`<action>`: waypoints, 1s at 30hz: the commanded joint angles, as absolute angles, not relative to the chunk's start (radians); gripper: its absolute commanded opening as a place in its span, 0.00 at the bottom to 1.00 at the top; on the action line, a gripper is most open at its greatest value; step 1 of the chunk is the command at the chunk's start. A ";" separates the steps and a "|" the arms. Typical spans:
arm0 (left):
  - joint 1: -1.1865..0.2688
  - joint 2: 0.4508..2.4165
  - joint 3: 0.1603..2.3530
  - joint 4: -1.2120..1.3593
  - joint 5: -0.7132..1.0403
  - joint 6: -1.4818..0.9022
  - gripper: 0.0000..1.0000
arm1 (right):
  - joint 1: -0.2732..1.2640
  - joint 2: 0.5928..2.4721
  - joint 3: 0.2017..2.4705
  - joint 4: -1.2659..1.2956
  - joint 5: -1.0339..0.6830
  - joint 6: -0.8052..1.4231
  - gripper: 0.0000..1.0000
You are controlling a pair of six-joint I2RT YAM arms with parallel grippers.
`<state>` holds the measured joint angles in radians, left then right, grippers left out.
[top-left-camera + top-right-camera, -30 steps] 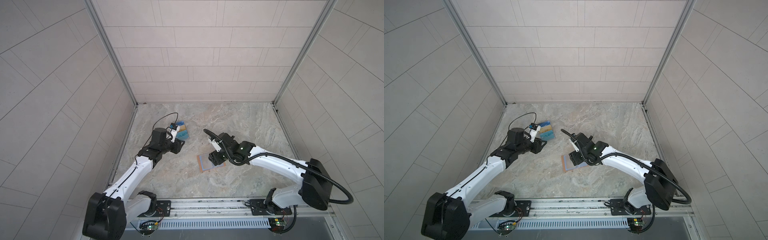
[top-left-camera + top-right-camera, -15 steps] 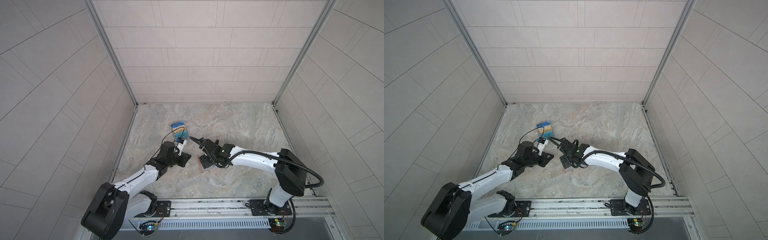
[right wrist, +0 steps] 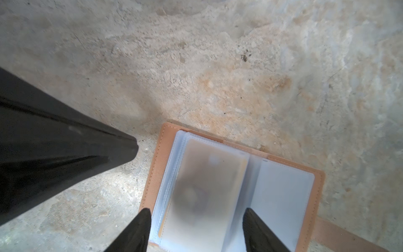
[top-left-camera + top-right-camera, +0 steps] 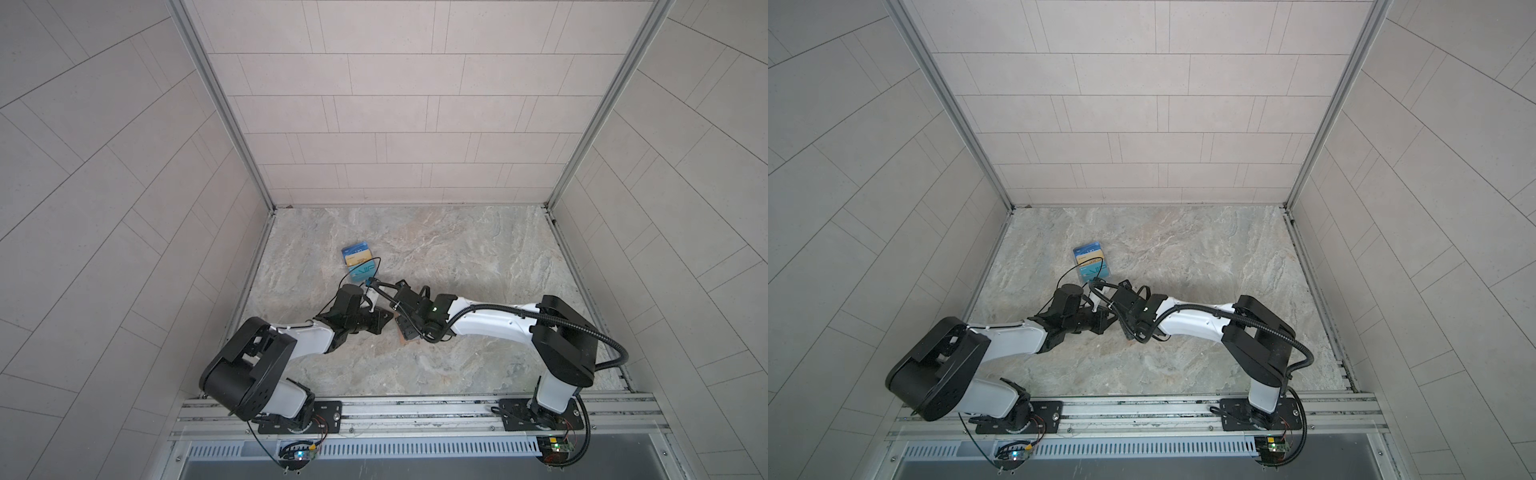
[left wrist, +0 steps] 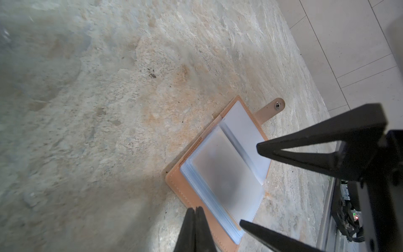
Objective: Take the credit cards out of the card holder
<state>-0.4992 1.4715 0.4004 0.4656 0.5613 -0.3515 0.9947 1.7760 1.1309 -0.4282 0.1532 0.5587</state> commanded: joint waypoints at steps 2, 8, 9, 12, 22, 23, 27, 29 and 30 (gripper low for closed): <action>-0.538 1.510 0.440 0.538 0.587 -0.360 0.05 | 0.997 1.806 1.121 -0.428 0.187 0.581 0.66; -0.553 1.554 0.463 0.547 0.588 -0.360 0.04 | 0.987 1.815 1.106 -0.412 0.179 0.583 0.60; -0.553 1.561 0.464 0.550 0.588 -0.363 0.04 | 0.983 1.816 1.102 -0.409 0.175 0.582 0.59; -0.554 1.575 0.459 0.561 0.584 -0.372 0.03 | 0.980 1.822 1.095 -0.404 0.164 0.577 0.59; -0.554 1.606 0.436 0.581 0.579 -0.385 0.02 | 0.979 1.841 1.082 -0.393 0.154 0.571 0.58; -0.554 1.613 0.436 0.581 0.580 -0.385 0.02 | 0.979 1.841 1.083 -0.394 0.156 0.571 0.57; -0.554 1.631 0.429 0.580 0.572 -0.387 0.01 | 0.973 1.835 1.083 -0.411 0.183 0.578 0.51; -0.554 1.634 0.420 0.579 0.566 -0.386 0.01 | 0.970 1.827 1.080 -0.425 0.205 0.578 0.50; -0.554 1.638 0.416 0.581 0.566 -0.385 0.01 | 0.968 1.823 1.081 -0.432 0.216 0.578 0.49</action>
<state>-0.5507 1.6234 0.4347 0.5705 0.5758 -0.3862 0.9783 1.8122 1.0939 -0.3721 0.1631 0.5621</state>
